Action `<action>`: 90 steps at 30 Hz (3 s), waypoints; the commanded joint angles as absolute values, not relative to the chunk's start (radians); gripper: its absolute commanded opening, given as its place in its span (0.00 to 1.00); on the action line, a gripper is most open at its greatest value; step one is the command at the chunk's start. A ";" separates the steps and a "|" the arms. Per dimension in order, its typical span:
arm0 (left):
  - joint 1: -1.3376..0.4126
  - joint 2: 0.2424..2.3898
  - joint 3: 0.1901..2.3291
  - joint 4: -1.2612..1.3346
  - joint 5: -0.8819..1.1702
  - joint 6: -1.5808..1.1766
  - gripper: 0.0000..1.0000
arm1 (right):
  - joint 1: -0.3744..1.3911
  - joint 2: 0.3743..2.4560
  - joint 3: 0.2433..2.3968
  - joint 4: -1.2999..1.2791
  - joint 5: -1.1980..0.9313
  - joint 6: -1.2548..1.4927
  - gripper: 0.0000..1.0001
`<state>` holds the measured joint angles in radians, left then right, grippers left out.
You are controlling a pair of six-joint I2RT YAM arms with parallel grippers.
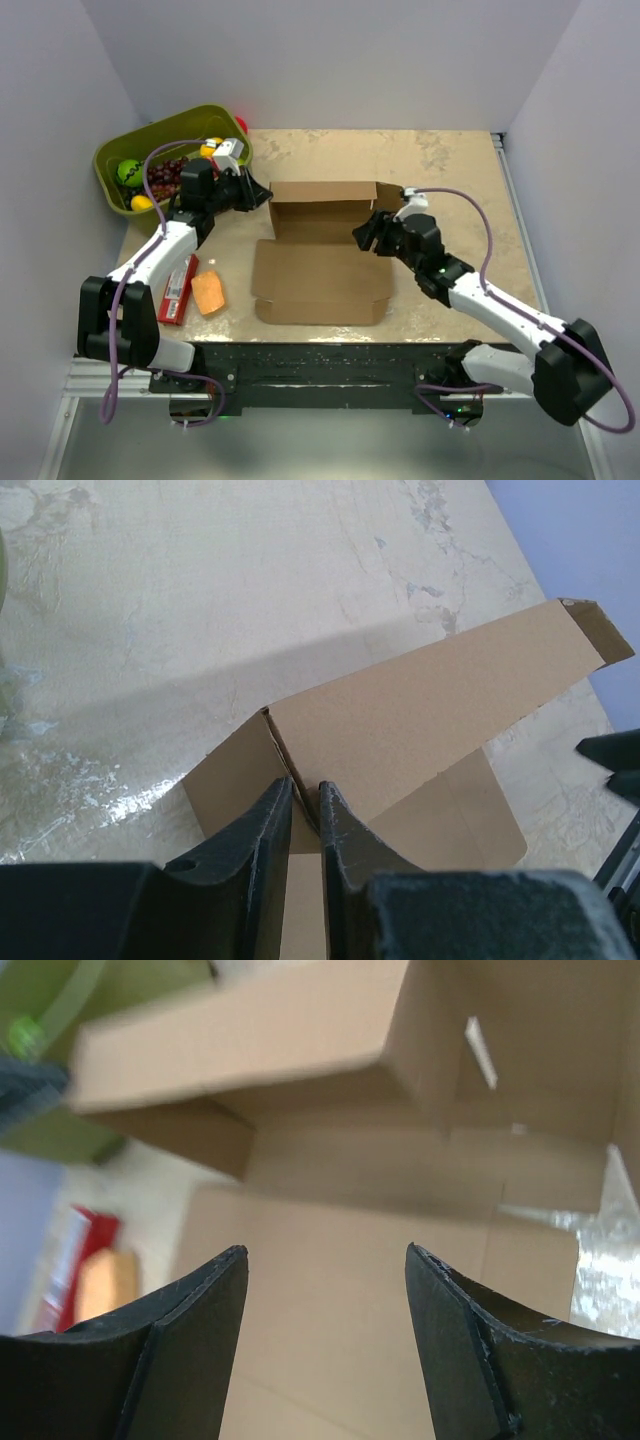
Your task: Fold the paper box
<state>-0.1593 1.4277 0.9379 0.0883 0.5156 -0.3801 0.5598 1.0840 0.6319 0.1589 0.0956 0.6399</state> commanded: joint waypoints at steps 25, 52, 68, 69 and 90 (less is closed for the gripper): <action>-0.175 1.439 0.937 0.040 0.460 -0.318 0.19 | 0.453 1.632 0.778 0.135 0.290 0.561 0.63; -0.175 1.433 0.940 0.037 0.463 -0.311 0.18 | 0.330 1.761 0.762 0.463 0.039 0.603 0.74; -0.176 1.440 0.942 0.041 0.466 -0.313 0.17 | 0.330 1.798 0.672 0.853 -0.124 0.532 0.71; -0.175 1.440 0.942 0.041 0.466 -0.313 0.17 | 0.330 1.798 0.670 0.860 -0.135 0.529 0.71; -0.175 1.428 0.957 0.035 0.454 -0.293 0.17 | 0.344 1.539 0.601 0.680 -0.092 0.486 0.78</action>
